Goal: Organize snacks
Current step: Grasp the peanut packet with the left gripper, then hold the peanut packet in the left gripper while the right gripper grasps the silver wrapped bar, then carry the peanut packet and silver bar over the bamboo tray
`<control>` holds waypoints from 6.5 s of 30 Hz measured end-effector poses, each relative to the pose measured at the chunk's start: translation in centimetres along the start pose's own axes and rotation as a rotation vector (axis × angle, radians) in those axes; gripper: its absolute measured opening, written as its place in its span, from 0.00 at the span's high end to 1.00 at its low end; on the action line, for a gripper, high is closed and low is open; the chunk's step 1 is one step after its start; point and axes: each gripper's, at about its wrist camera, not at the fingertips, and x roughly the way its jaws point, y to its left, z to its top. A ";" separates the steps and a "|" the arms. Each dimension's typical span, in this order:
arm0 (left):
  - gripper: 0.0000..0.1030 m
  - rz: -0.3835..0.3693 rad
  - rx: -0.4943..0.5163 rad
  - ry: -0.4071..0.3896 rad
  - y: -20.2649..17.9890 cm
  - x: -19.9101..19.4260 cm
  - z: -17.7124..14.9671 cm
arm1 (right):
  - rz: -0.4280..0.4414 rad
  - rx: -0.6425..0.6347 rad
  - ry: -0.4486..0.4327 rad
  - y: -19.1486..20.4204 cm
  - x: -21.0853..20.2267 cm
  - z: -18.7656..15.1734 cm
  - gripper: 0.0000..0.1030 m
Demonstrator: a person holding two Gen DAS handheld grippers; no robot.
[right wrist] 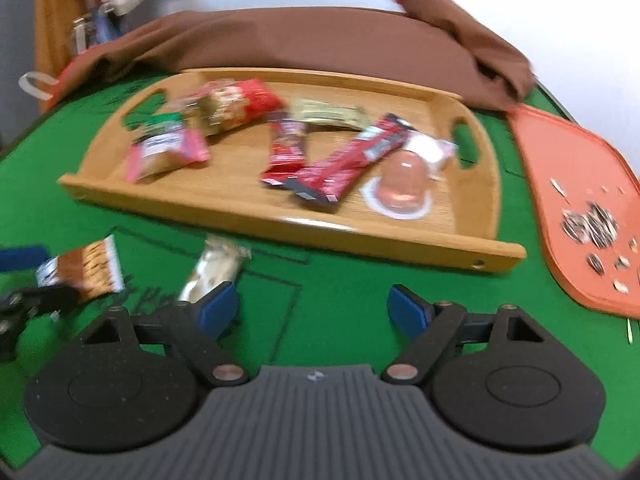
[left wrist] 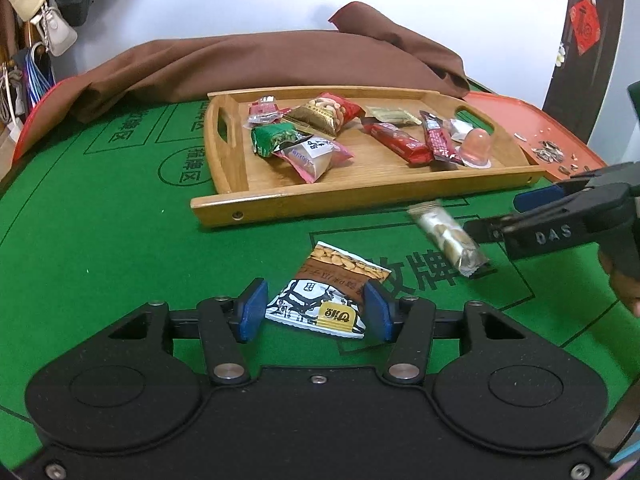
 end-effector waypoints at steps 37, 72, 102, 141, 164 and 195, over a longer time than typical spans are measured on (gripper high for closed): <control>0.42 0.023 0.001 -0.008 0.5 0.7 -0.1 | 0.054 -0.045 -0.037 4.0 -1.1 -2.0 0.12; 0.36 0.018 0.050 -0.054 -0.9 0.2 -0.3 | 0.057 0.060 -0.076 2.0 -2.1 -2.3 0.11; 0.29 -0.029 0.004 -0.037 -0.7 1.4 0.6 | -0.026 0.029 -0.086 4.8 -0.8 -1.7 0.39; 0.56 -0.030 -0.027 -0.096 -1.1 -0.5 3.8 | 0.005 0.139 -0.148 2.9 -3.4 0.1 0.44; 0.56 -0.027 -0.155 -0.065 3.5 6.8 15.8 | 0.000 0.298 -0.069 -6.6 0.6 11.5 0.44; 0.56 0.032 -0.172 0.036 3.9 18.4 19.7 | -0.080 0.289 0.089 -8.1 12.0 16.2 0.43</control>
